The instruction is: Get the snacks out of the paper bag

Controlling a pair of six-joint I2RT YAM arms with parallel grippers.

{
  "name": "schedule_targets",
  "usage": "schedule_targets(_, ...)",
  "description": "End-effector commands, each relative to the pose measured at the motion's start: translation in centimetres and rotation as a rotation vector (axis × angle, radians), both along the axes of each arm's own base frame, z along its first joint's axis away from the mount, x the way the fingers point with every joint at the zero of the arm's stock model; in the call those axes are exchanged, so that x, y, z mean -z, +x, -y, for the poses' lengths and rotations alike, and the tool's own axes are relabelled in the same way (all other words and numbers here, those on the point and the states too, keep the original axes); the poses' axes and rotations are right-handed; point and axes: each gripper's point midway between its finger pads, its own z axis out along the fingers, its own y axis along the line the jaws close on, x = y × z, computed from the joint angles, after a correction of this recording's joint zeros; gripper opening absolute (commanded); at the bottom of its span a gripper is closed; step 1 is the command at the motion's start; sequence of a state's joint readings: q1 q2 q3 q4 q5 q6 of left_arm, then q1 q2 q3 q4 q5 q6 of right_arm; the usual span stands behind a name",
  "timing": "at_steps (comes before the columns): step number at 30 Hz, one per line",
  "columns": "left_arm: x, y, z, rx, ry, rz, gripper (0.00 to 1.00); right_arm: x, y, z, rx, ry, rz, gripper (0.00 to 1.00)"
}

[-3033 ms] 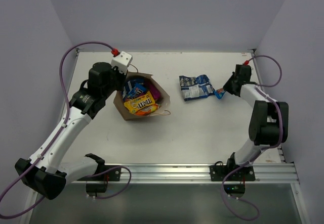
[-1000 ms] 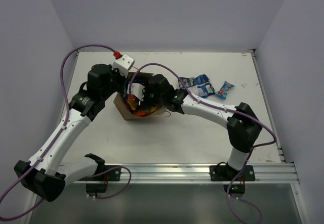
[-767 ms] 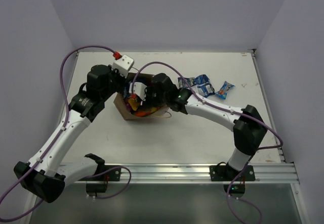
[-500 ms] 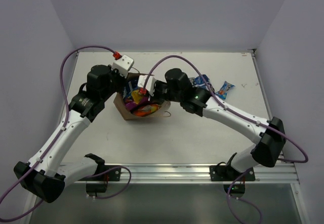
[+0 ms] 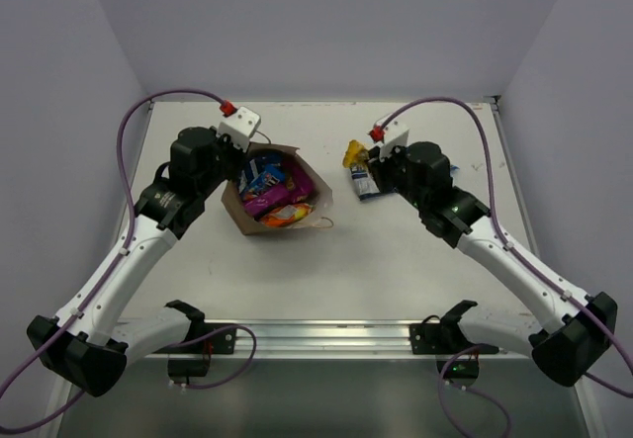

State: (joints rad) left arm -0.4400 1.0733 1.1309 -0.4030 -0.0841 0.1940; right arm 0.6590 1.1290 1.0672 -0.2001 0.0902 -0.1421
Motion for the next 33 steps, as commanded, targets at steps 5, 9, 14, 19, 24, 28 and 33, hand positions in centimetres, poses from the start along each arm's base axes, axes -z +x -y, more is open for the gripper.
schedule_targets(5, -4.5, 0.7, -0.6, -0.048, -0.060, 0.164, 0.00, 13.7, 0.7, 4.4, 0.349, 0.175, -0.432, 0.00)
schedule_targets(9, -4.5, 0.6, -0.6, -0.049, -0.059, 0.159, 0.00, 18.4, 0.9, 4.1, 0.383, 0.134, -0.571, 0.05)
schedule_targets(14, -4.6, 0.4, -0.7, -0.047, -0.062, 0.164, 0.00, 18.8, 0.8, 3.4, 0.344, 0.124, -0.601, 0.40)
schedule_targets(19, -4.5, 0.4, -0.4, -0.034, -0.062, 0.161, 0.01, 11.2, 1.2, 2.5, 0.265, 0.134, -0.443, 0.65)
schedule_targets(24, -4.6, 0.3, -0.3, -0.028, -0.065, 0.158, 0.01, 0.7, -0.9, -2.5, 0.014, 0.127, -0.168, 0.65)
schedule_targets(28, -4.9, 0.1, -0.2, -0.017, -0.079, 0.162, 0.01, -3.9, -2.5, -7.3, -0.228, 0.100, -0.021, 0.65)
schedule_targets(33, -4.9, 0.0, 0.0, -0.017, -0.099, 0.155, 0.01, -6.3, -2.9, -12.8, -0.337, 0.106, 0.001, 0.66)
